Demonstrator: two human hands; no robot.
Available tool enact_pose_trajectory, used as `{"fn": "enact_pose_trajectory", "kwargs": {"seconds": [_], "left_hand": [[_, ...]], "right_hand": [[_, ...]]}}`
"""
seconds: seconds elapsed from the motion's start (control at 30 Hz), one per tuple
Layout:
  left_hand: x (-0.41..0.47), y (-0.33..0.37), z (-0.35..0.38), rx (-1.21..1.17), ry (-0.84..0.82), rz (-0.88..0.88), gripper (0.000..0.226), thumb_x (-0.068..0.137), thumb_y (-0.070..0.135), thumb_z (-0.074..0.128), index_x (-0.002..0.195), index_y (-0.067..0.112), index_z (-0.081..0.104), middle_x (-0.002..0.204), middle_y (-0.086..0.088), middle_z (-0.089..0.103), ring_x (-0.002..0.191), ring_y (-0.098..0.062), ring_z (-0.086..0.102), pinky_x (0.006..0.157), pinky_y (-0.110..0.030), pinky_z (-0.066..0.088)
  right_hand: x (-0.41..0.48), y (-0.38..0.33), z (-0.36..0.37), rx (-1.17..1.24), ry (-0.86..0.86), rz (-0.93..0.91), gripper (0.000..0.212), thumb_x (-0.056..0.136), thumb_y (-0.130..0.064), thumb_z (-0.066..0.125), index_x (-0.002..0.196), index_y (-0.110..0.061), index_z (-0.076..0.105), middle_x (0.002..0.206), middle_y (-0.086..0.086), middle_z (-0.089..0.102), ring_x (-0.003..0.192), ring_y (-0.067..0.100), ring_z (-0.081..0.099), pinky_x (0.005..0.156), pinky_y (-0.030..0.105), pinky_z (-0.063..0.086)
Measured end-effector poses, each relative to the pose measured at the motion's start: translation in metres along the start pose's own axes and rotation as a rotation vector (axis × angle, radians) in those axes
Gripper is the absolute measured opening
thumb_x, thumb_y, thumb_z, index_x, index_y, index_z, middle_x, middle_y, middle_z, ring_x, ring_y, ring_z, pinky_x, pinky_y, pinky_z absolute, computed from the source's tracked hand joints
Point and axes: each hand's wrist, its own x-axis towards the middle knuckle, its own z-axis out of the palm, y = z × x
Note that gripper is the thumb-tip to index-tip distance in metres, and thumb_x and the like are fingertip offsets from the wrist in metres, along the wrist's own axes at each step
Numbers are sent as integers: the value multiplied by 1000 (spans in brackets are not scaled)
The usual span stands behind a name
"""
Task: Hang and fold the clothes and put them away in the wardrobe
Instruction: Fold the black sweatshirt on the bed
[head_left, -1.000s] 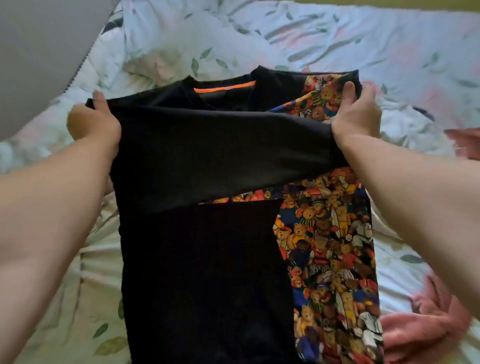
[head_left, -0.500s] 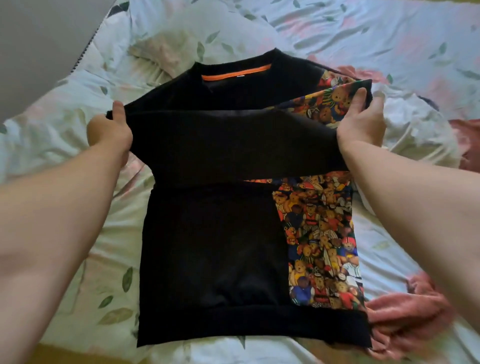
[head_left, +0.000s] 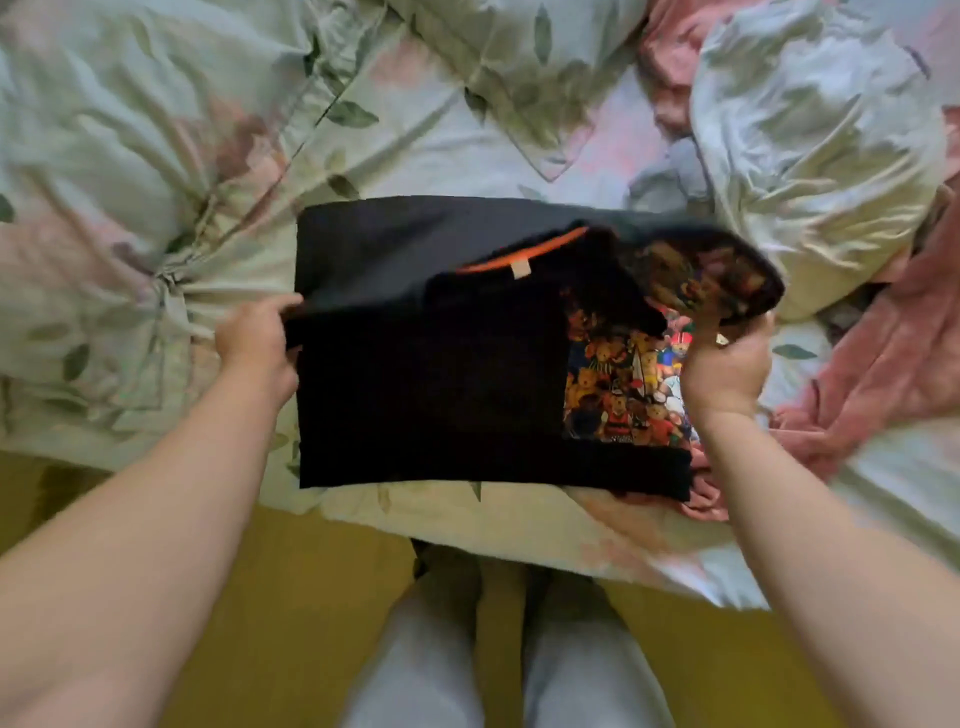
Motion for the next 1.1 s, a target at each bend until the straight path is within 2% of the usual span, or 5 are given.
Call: {"fn": "enact_pose_trajectory", "kwargs": {"seconds": [0.13, 0.23, 0.57, 0.83, 1.1], "left_hand": [[11, -66, -43, 45, 32, -210, 46, 86, -5, 61, 131, 4, 61, 124, -11, 67, 110, -29, 67, 84, -35, 61], [14, -91, -64, 78, 19, -316, 44, 97, -1, 56, 140, 4, 54, 136, -15, 62, 120, -29, 64, 103, -40, 52], [26, -78, -53, 1, -16, -261, 35, 100, 26, 63, 134, 18, 59, 122, -6, 70, 106, -25, 69, 69, -42, 59], [9, -107, -77, -34, 25, -177, 34, 98, 10, 65, 131, 10, 57, 119, -11, 70, 103, -29, 71, 85, -50, 60], [24, -100, -72, 564, 115, -106, 23, 78, 7, 73, 97, 12, 62, 103, -12, 69, 77, -26, 65, 67, -36, 56]], "right_hand": [[-44, 69, -11, -227, -162, 140, 24, 90, -19, 62, 112, -18, 68, 111, 11, 71, 106, 31, 65, 81, 30, 44], [-59, 102, -18, -475, -488, 47, 61, 76, 6, 49, 126, -24, 63, 121, 8, 67, 106, 28, 63, 89, 30, 46], [-17, 78, 17, -308, -331, 409, 40, 87, -46, 52, 121, -24, 52, 115, 2, 59, 108, 31, 57, 96, 38, 46], [-12, 88, 30, -312, -222, 373, 38, 94, -36, 45, 121, -14, 60, 117, 11, 65, 105, 37, 58, 86, 36, 42], [4, 72, 27, -323, -348, 390, 48, 79, -22, 57, 126, -15, 51, 113, 9, 64, 101, 34, 61, 86, 39, 51]]}}
